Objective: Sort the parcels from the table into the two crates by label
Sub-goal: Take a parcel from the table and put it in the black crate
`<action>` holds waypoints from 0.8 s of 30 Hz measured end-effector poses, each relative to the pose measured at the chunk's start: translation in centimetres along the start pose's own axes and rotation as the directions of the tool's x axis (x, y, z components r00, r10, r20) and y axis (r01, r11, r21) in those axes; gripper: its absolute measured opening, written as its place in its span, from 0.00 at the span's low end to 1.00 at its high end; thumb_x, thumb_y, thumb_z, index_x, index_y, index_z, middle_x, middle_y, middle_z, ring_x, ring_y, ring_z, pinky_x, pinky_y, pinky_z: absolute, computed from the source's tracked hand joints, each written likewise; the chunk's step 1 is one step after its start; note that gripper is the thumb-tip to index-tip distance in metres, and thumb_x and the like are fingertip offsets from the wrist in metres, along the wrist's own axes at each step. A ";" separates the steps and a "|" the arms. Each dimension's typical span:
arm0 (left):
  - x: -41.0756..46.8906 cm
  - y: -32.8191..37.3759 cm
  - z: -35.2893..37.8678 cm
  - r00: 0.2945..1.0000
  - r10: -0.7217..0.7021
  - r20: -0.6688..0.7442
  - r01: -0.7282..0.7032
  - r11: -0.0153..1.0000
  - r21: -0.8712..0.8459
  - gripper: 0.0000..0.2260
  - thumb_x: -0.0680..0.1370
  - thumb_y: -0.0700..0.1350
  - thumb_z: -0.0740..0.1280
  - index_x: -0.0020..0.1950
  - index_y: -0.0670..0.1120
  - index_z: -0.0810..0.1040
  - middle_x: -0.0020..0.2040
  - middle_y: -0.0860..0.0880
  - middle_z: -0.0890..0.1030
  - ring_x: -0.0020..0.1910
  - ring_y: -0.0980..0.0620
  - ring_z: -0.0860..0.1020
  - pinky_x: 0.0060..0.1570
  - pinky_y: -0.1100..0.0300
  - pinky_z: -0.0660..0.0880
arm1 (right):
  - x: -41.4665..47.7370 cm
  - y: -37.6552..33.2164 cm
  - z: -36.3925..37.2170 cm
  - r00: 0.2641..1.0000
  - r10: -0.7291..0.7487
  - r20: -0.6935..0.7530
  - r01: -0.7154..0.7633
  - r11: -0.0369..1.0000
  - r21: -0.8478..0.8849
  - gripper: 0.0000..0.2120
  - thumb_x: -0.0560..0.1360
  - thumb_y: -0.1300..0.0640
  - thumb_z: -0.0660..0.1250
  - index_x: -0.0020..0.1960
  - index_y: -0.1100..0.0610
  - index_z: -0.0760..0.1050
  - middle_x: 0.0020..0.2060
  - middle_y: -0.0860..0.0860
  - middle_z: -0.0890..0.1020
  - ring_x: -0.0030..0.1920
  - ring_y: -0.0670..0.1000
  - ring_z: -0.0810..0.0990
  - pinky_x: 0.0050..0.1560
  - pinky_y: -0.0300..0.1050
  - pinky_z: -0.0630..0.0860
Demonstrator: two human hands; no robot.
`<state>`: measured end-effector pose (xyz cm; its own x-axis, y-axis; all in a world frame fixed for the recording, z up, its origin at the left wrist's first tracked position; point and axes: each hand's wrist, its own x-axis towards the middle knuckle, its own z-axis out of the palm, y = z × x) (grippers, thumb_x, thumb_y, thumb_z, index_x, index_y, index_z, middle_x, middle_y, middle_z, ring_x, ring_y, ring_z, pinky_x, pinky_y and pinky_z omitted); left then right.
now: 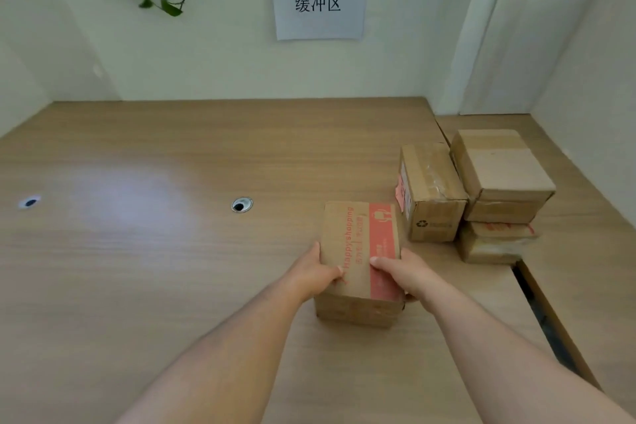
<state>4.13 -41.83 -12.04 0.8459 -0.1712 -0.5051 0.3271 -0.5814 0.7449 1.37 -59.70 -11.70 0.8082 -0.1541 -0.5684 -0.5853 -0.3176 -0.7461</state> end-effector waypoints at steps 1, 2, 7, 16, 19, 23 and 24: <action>-0.7 -0.2 -0.2 1.000 -0.006 -0.005 0.006 0.999 -0.033 0.19 0.78 0.38 0.67 0.66 0.49 0.69 0.61 0.49 0.79 0.51 0.54 0.77 0.40 0.70 0.74 | -0.2 0.2 0.2 1.000 -0.007 0.019 0.008 1.000 -0.025 0.18 0.78 0.51 0.67 0.66 0.52 0.70 0.52 0.49 0.79 0.48 0.48 0.77 0.43 0.44 0.74; -1.4 -0.5 -0.5 1.000 -0.017 -0.012 0.016 0.998 -0.062 0.18 0.77 0.36 0.67 0.63 0.51 0.68 0.59 0.51 0.78 0.52 0.54 0.76 0.38 0.70 0.73 | -0.4 0.3 0.5 0.999 -0.011 0.032 0.013 0.999 -0.041 0.18 0.77 0.51 0.68 0.65 0.51 0.70 0.51 0.48 0.79 0.49 0.49 0.77 0.47 0.48 0.76; -5.3 -3.0 -3.3 0.986 -0.102 -0.134 0.071 0.973 -0.218 0.15 0.78 0.43 0.68 0.60 0.55 0.65 0.59 0.51 0.79 0.56 0.50 0.78 0.55 0.55 0.75 | -1.6 -1.1 3.3 0.991 -0.055 0.119 0.068 0.992 -0.108 0.28 0.70 0.49 0.74 0.64 0.47 0.65 0.56 0.49 0.79 0.55 0.54 0.79 0.55 0.61 0.78; -12.9 -8.8 -8.8 0.911 -0.205 -0.357 0.066 0.928 -0.366 0.19 0.78 0.58 0.65 0.69 0.62 0.67 0.60 0.53 0.79 0.58 0.48 0.77 0.55 0.47 0.76 | -5.3 -4.8 11.2 0.892 -0.250 0.377 0.352 0.907 -0.231 0.38 0.70 0.61 0.74 0.74 0.50 0.59 0.58 0.47 0.76 0.58 0.50 0.74 0.60 0.46 0.69; -15.3 -10.2 -10.1 0.890 -0.237 -0.390 0.043 0.894 -0.446 0.25 0.76 0.65 0.63 0.69 0.56 0.67 0.60 0.51 0.79 0.58 0.47 0.78 0.57 0.45 0.76 | -6.8 -5.9 13.7 0.861 -0.278 0.425 0.390 0.898 -0.204 0.32 0.72 0.60 0.73 0.71 0.49 0.63 0.57 0.47 0.77 0.57 0.50 0.75 0.59 0.48 0.71; -19.0 -12.2 -12.2 0.851 -0.302 -0.430 0.025 0.841 -0.541 0.40 0.63 0.80 0.57 0.64 0.53 0.73 0.58 0.49 0.79 0.58 0.47 0.77 0.60 0.39 0.74 | -9.7 -7.7 17.2 0.851 -0.255 0.460 0.390 0.892 -0.228 0.29 0.73 0.32 0.61 0.65 0.51 0.72 0.60 0.48 0.76 0.57 0.50 0.74 0.61 0.50 0.70; -20.1 -12.6 -12.8 0.840 -0.312 -0.443 0.012 0.828 -0.560 0.39 0.65 0.80 0.55 0.61 0.53 0.75 0.56 0.49 0.80 0.57 0.47 0.77 0.60 0.39 0.74 | -10.2 -8.2 18.2 0.856 -0.241 0.458 0.380 0.893 -0.241 0.36 0.70 0.26 0.57 0.66 0.52 0.72 0.61 0.49 0.76 0.59 0.52 0.75 0.63 0.52 0.70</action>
<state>-11.57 -20.84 -5.75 0.7956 0.3903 -0.4634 0.5167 -0.0378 0.8553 -3.26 -38.46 -6.08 0.8023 0.3735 -0.4657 -0.1995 -0.5675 -0.7988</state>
